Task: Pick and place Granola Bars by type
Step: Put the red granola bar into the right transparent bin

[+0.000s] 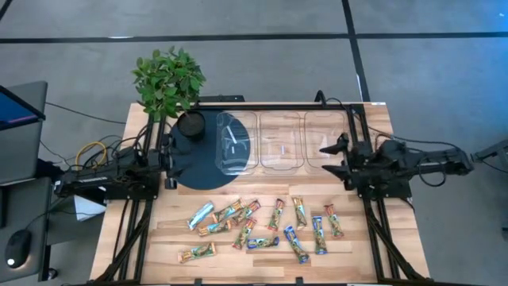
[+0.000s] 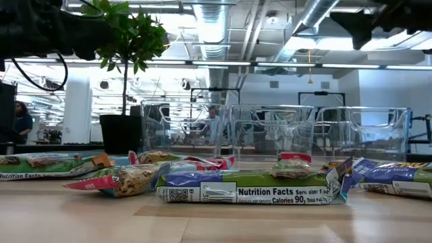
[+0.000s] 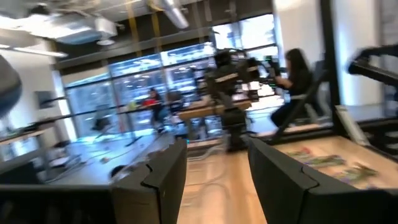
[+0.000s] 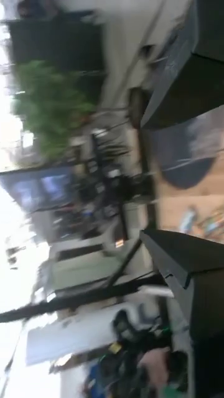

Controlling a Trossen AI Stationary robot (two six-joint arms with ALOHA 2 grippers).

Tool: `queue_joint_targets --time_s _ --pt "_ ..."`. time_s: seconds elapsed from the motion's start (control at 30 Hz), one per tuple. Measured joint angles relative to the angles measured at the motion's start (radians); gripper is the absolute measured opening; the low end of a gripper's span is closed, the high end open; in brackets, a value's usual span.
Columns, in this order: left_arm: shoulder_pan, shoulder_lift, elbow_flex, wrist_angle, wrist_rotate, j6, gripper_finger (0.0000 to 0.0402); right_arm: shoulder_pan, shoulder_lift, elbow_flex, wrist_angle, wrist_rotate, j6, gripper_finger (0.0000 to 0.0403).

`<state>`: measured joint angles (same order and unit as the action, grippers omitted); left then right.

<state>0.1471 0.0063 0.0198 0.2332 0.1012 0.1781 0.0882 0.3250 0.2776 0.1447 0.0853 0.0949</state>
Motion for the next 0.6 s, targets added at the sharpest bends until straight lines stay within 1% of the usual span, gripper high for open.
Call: queue_joint_targets --time_s 0.07,0.17,0.23,0.37,0.47,0.6 --pt "0.0 0.0 -0.007 -0.001 0.055 -0.009 0.0167 0.028 0.091 0.04 -0.034 0.059 0.02 0.027" --pt "0.0 0.0 -0.007 -0.008 0.125 -0.016 0.0167 0.071 0.264 0.125 -0.099 0.169 0.081 0.027" --pt "0.0 0.0 -0.007 -0.01 0.158 -0.016 0.0167 0.099 0.386 0.201 -0.168 0.228 0.119 0.027" --pt "-0.001 0.0 -0.007 -0.018 0.202 -0.015 0.0167 0.167 0.606 0.378 -0.321 0.311 0.192 0.027" --pt "-0.001 0.0 -0.007 -0.026 0.21 -0.008 0.0167 0.215 0.757 0.521 -0.512 0.376 0.273 0.027" --pt "-0.001 0.0 -0.007 -0.029 0.209 0.02 0.0167 0.274 0.934 0.699 -0.804 0.462 0.461 0.027"
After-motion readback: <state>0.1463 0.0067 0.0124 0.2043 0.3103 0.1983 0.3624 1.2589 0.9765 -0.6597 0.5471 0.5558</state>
